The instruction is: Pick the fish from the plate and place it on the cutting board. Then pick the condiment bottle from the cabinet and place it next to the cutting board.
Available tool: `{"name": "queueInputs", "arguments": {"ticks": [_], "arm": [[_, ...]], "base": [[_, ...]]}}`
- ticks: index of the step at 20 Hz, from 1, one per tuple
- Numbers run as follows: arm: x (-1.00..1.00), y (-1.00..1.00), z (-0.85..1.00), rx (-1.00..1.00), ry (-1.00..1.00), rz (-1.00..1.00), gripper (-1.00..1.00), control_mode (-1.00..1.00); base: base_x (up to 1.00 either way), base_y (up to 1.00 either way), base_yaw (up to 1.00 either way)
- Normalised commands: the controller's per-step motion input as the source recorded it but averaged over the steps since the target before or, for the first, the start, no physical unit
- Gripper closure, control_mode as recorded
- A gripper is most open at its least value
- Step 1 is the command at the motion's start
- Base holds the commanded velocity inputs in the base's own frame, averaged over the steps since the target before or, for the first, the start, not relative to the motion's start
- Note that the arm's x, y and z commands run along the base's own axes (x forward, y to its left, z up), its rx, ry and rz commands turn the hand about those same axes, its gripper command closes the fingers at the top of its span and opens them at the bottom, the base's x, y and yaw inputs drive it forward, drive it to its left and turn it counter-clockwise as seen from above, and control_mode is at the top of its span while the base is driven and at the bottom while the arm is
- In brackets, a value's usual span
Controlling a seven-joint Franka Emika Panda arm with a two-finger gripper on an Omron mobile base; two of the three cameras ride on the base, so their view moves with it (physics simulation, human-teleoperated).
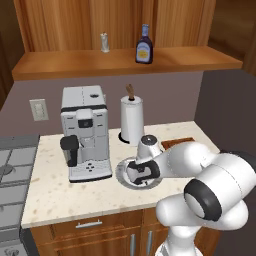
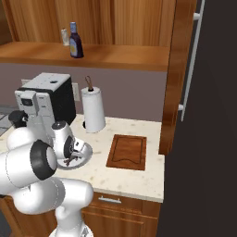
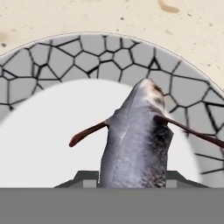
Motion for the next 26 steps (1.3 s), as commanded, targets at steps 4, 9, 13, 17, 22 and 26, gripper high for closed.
{"name": "queueInputs", "arguments": {"ticks": [4, 9, 13, 17, 22, 26], "arm": [[-0.01, -0.07, 0.05, 0.0, 0.0, 0.0, 1.0, -1.0], [-0.08, -0.17, 0.19, 0.0, 0.0, 0.0, 1.0, -1.0], [-0.07, -0.18, 0.32, 0.02, 0.0, 0.0, 1.0, -1.0], [-0.08, -0.15, 0.35, 0.02, 0.0, 0.0, 1.0, -1.0], [-0.06, -0.21, 0.3, 0.02, 0.0, 0.0, 1.0, -1.0], [-0.03, -0.29, 0.18, 0.0, 0.0, 0.0, 1.0, -1.0]], "base": [[0.0, 0.0, 0.0], [0.0, 0.0, 0.0], [0.0, 0.0, 0.0], [0.0, 0.0, 0.0], [0.0, 0.0, 0.0], [0.0, 0.0, 0.0]]}}
